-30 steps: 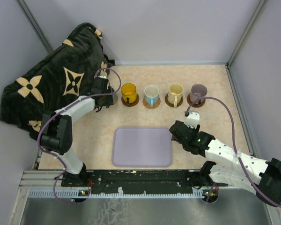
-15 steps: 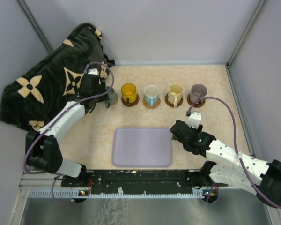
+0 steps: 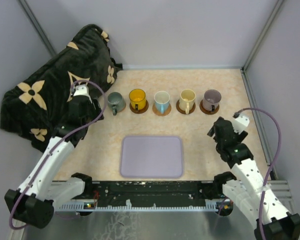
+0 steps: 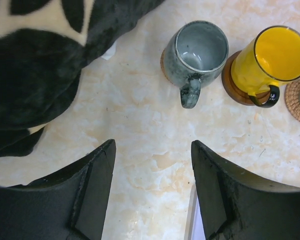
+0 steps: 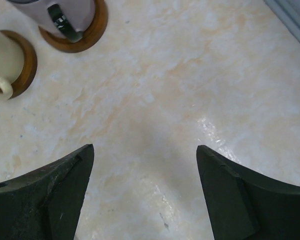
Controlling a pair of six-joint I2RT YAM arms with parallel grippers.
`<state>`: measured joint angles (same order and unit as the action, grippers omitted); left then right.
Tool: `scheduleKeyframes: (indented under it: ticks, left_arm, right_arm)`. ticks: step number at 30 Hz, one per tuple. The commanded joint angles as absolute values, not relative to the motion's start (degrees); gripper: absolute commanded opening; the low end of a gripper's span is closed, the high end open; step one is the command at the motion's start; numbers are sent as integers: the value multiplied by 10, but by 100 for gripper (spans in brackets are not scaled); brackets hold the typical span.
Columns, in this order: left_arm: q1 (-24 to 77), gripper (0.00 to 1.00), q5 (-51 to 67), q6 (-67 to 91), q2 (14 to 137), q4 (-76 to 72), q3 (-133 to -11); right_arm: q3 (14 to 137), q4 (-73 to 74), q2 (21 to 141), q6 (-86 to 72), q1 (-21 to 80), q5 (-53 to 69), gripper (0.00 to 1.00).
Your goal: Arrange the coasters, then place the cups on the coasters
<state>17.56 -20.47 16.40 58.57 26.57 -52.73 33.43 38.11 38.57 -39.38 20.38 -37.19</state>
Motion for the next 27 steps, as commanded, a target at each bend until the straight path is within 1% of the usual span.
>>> scheduleKeyframes:
  ticks: [1,9,11,14,21,27]
  left_arm:
    - [172,68,-226,156,515,314,-520]
    - [172,71,-247,152,373,371,-513]
    - [172,74,-254,140,342,379,-506]
    - [172,76,-255,138,308,395,-502]
    - [172,78,-268,146,256,410,-515]
    - [172,81,-275,154,241,404,-515]
  right_arm:
    - [360,358,361,-346,129,-336,85]
    - [389,391,279,-379,116,-410,89]
    - [393,396,257,-381,116,-423,91]
    - [396,399,225,-375,116,-432,98]
    - [412,425,197,-370,115,-447,99]
    - [411,427,188,-370,116,-445,99]
